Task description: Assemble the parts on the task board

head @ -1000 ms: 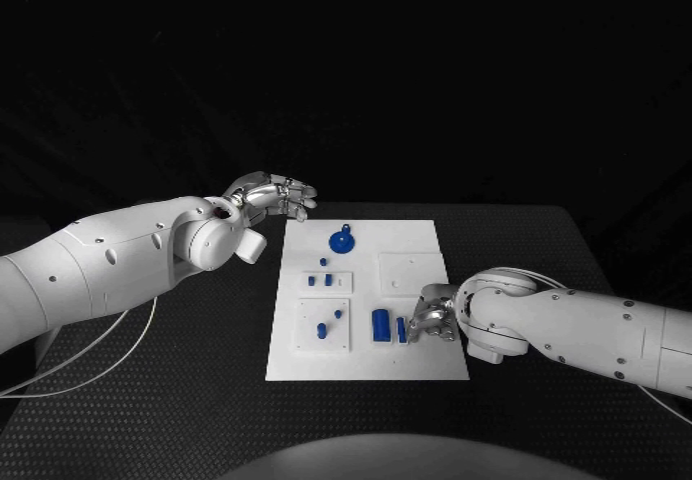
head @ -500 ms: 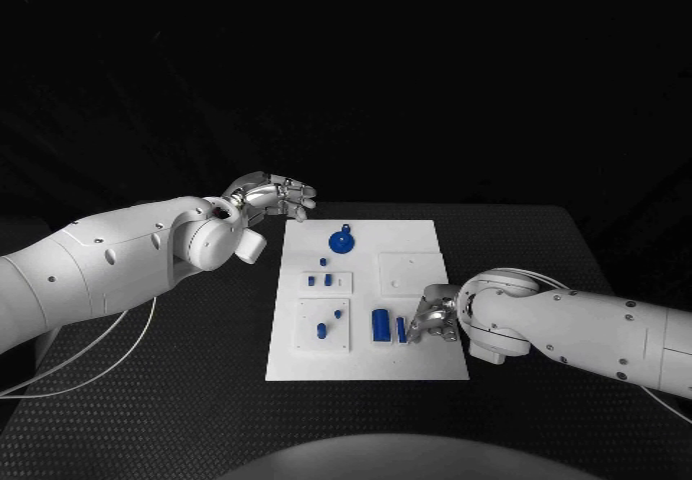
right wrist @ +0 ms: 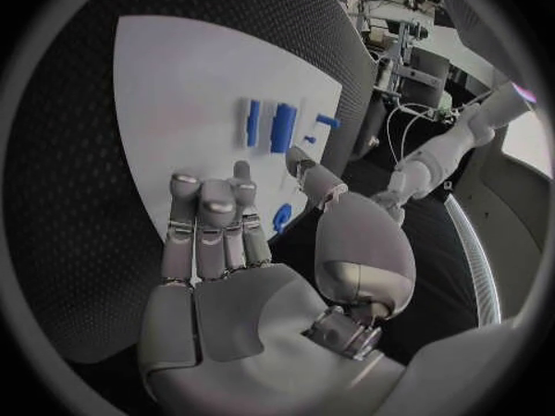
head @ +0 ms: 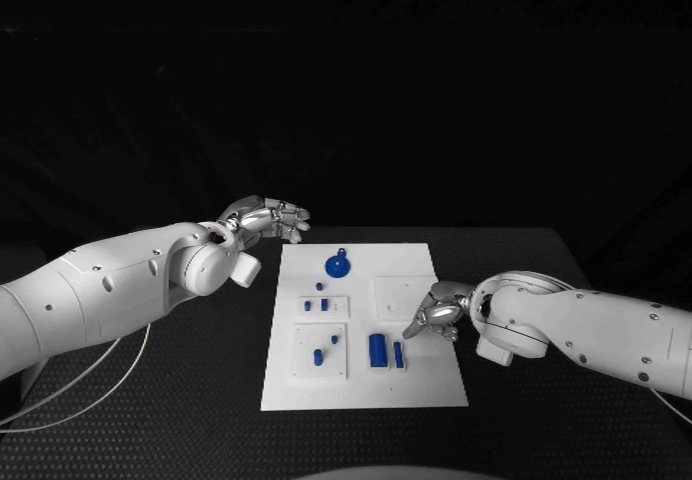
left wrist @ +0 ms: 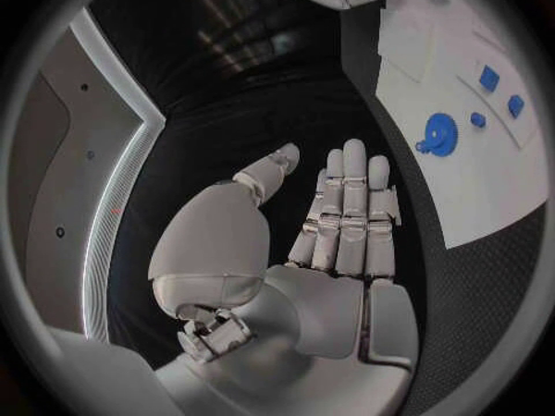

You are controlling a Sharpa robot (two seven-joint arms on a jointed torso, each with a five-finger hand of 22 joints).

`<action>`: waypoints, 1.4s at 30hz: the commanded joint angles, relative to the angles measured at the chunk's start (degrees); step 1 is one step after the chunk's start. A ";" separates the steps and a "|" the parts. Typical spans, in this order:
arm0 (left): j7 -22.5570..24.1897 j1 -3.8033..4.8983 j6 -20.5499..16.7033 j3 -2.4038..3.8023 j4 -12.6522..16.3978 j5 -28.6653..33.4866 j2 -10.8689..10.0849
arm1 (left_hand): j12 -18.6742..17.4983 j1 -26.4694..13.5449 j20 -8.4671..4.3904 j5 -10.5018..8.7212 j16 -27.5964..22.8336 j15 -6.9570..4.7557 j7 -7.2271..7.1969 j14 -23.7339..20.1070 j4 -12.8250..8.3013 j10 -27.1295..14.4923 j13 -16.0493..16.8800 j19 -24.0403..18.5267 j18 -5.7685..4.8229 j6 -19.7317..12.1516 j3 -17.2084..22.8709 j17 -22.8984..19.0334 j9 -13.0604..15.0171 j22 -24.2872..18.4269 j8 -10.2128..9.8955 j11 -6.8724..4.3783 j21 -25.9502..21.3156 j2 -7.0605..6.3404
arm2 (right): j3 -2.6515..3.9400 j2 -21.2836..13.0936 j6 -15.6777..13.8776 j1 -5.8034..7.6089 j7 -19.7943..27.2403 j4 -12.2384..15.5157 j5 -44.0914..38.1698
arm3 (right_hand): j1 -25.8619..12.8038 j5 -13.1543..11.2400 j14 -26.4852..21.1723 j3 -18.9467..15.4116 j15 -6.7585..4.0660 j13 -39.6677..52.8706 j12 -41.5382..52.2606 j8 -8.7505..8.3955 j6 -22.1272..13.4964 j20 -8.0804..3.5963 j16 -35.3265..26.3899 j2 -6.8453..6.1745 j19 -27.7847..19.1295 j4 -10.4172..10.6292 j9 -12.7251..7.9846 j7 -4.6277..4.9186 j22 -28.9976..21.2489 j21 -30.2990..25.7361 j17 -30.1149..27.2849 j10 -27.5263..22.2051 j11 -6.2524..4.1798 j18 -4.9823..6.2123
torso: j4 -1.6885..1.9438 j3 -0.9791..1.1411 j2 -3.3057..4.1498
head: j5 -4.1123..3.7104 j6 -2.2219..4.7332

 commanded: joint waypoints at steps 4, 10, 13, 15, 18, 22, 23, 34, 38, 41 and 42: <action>4.11 0.19 -0.32 0.07 -2.06 1.41 0.84 | 0.27 0.10 0.30 -0.22 -0.87 0.35 -0.19 -0.33 -0.25 0.13 0.15 -0.02 0.68 0.71 0.09 0.02 0.07 0.18 0.55 -0.40 -0.53 0.47 | 2.05 2.77 -4.89 1.49 22.73 -9.86 16.76 | 0.89 -0.02 -1.54 -0.67 0.08 -0.26 -0.09 0.06 -1.22 0.36 -0.68 1.27 -1.46 0.19 0.34 0.57 -0.11 -0.75 0.04 -1.58 0.15 0.78 | -0.03 -0.37 -1.45 | -0.38 4.07; 6.52 1.03 -0.91 0.10 -4.79 3.38 0.99 | -2.53 0.28 3.12 -0.42 -6.76 3.32 -0.81 -6.64 -1.49 -2.09 -1.11 -5.46 0.01 0.43 0.37 -1.43 -0.39 -0.46 0.41 0.34 -4.66 0.90 | 4.28 8.30 -5.02 1.90 30.25 -23.29 27.17 | 4.03 2.09 -11.86 -2.50 2.39 -7.15 -8.83 -0.14 -3.76 4.03 -11.31 5.49 -12.67 -1.75 0.77 2.13 -2.68 -9.09 -5.73 -10.08 1.96 -1.36 | -0.12 -0.53 -2.79 | -0.14 7.45; 8.01 1.05 -0.57 0.16 -6.85 5.46 1.70 | -4.45 0.06 4.27 -1.12 -9.92 4.46 -1.02 -10.97 -1.74 -4.75 -2.46 -7.37 -0.07 -0.82 0.20 -2.37 -0.89 -0.58 -0.23 0.62 -6.18 0.58 | 5.08 11.27 -3.46 1.81 32.70 -29.09 31.19 | 4.30 2.89 -18.51 -2.82 6.03 -15.02 -17.49 -0.31 -5.39 6.47 -20.22 6.03 -20.67 -1.96 0.91 3.60 -5.61 -16.05 -10.85 -14.47 3.69 -3.32 | -0.11 -0.37 -3.42 | 0.32 8.81; 9.04 1.03 -0.76 0.17 -8.47 6.62 2.36 | -4.61 -0.56 5.12 -1.66 -12.28 5.21 -1.39 -14.52 -1.78 -7.82 -3.84 -9.75 -0.58 -2.15 -0.28 -3.23 -1.39 -0.90 -0.90 0.72 -7.90 0.20 | 5.91 12.42 -2.50 1.47 33.64 -31.33 35.36 | 4.94 3.67 -22.46 -3.82 10.21 -23.90 -26.25 -0.46 -7.15 8.40 -28.37 6.65 -26.85 -2.41 0.99 3.78 -8.19 -21.49 -15.97 -16.09 6.28 -4.91 | -0.08 -0.22 -3.78 | 0.65 9.73; 9.83 0.99 -0.77 0.17 -10.43 7.73 3.30 | -4.61 -2.02 6.36 -1.50 -15.16 5.86 -2.95 -19.10 -2.15 -13.64 -6.32 -13.09 -0.86 -6.98 -2.10 -4.47 -2.62 -1.25 -3.31 0.62 -10.25 -0.36 | 8.03 13.83 -1.75 0.51 35.27 -33.54 37.80 | 4.74 4.10 -28.54 -6.12 14.20 -34.77 -36.48 -1.05 -10.00 10.60 -38.65 7.27 -34.28 -1.77 0.44 4.08 -11.84 -28.29 -22.68 -18.47 9.12 -6.62 | -0.01 -0.03 -4.15 | 0.95 10.88; 10.48 0.86 -0.91 0.17 -11.53 9.34 4.04 | -4.50 -4.91 8.43 -2.23 -17.77 6.35 -4.30 -23.53 -1.06 -19.34 -9.21 -17.19 -0.86 -9.79 -4.73 -6.02 -2.82 -1.51 -4.03 -0.41 -13.41 -2.14 | 8.80 14.68 -2.15 -0.13 36.53 -35.05 41.63 | 2.45 1.08 -29.69 -11.12 14.63 -44.23 -43.83 -0.95 -12.24 12.38 -45.75 7.87 -35.58 -1.76 -0.72 2.74 -16.30 -33.48 -27.89 -17.36 8.45 -5.96 | -0.03 0.34 -4.65 | 1.05 11.90; 10.47 0.82 -0.82 0.17 -11.43 9.41 3.92 | -4.43 -5.16 8.60 -2.28 -17.87 6.29 -4.51 -23.75 -0.65 -19.46 -9.46 -17.48 -0.86 -10.20 -4.77 -6.14 -2.81 -1.42 -4.09 -0.52 -13.70 -2.43 | 8.85 15.04 -1.96 -0.14 36.66 -35.62 41.79 | 2.40 0.84 -29.73 -11.98 14.63 -45.76 -45.01 -0.87 -12.60 12.60 -46.87 8.01 -35.82 -1.87 -0.99 2.53 -16.83 -34.17 -28.80 -17.02 8.32 -5.78 | 0.01 0.39 -4.69 | 1.04 12.01; 9.36 -0.76 -6.26 0.93 -6.30 7.25 2.58 | -8.16 -62.04 4.18 -5.50 -28.49 -1.55 -10.28 -63.56 8.91 -67.35 -18.16 -47.41 -0.86 -47.24 -30.54 -38.58 -33.52 -74.51 -14.00 -6.23 -28.06 6.86 | 8.75 13.05 -8.50 -0.90 35.45 -29.57 38.91 | -45.80 -3.09 -73.10 -38.72 5.70 -60.99 -62.11 -10.96 -57.14 0.83 -69.51 13.66 -60.83 14.60 -32.77 -6.35 -71.76 -58.31 -60.03 -64.80 -0.45 -14.22 | 0.13 0.72 -5.54 | 0.02 9.02; 11.10 -2.59 -12.62 1.85 -0.46 8.06 1.21 | -8.16 -62.04 4.18 -5.50 -28.49 -1.55 -10.28 -63.56 8.91 -67.35 -18.16 -47.41 -0.86 -47.24 -30.54 -38.58 -33.52 -74.51 -14.00 -6.23 -28.06 6.86 | 8.76 10.85 -14.47 -1.71 38.24 -23.21 41.71 | -45.80 -3.09 -73.10 -38.72 5.70 -60.99 -62.11 -10.96 -57.14 0.83 -69.51 13.66 -60.83 14.60 -32.77 -6.35 -71.76 -58.31 -60.03 -64.80 -0.45 -14.22 | 0.18 0.89 -5.90 | -0.24 8.36; 12.58 -4.14 -18.02 2.63 4.49 8.74 0.05 | -8.16 -62.04 4.18 -5.50 -28.49 -1.55 -10.28 -63.56 8.91 -67.35 -18.16 -47.41 -0.86 -47.24 -30.54 -38.58 -33.52 -74.51 -14.00 -6.23 -28.06 6.86 | 8.78 8.98 -19.53 -2.40 40.61 -17.82 44.09 | -45.80 -3.09 -73.10 -38.72 5.70 -60.99 -62.11 -10.96 -57.14 0.83 -69.51 13.66 -60.83 14.60 -32.77 -6.35 -71.76 -58.31 -60.03 -64.80 -0.45 -14.22 | 0.18 0.90 -5.90 | -0.24 8.35; 13.07 -4.66 -19.81 2.89 6.13 8.97 -0.33 | -8.16 -62.04 4.18 -5.50 -28.49 -1.55 -10.28 -63.56 8.91 -67.35 -18.16 -47.41 -0.86 -47.24 -30.54 -38.58 -33.52 -74.51 -14.00 -6.23 -28.06 6.86 | 8.78 8.36 -21.21 -2.63 41.39 -16.03 44.88 | -45.80 -3.09 -73.10 -38.72 5.70 -60.99 -62.11 -10.96 -57.14 0.83 -69.51 13.66 -60.83 14.60 -32.77 -6.35 -71.76 -58.31 -60.03 -64.80 -0.45 -14.22 | 0.18 0.90 -5.90 | -0.24 8.35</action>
